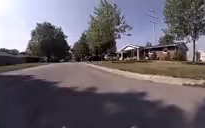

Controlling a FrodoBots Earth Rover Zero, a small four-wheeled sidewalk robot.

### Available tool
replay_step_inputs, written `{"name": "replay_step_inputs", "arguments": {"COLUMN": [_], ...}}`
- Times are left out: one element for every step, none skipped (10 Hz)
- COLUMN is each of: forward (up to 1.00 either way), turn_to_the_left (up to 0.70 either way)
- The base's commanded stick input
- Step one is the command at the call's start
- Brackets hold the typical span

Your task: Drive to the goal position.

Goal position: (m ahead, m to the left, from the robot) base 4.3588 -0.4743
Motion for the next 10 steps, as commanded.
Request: {"name": "replay_step_inputs", "arguments": {"forward": [0.69,0.69,0.69,0.69,0.69,0.69,0.69,0.69,0.69,0.69], "turn_to_the_left": [0.03,0.03,0.03,0.03,0.03,0.03,0.03,0.03,0.03,0.03]}}
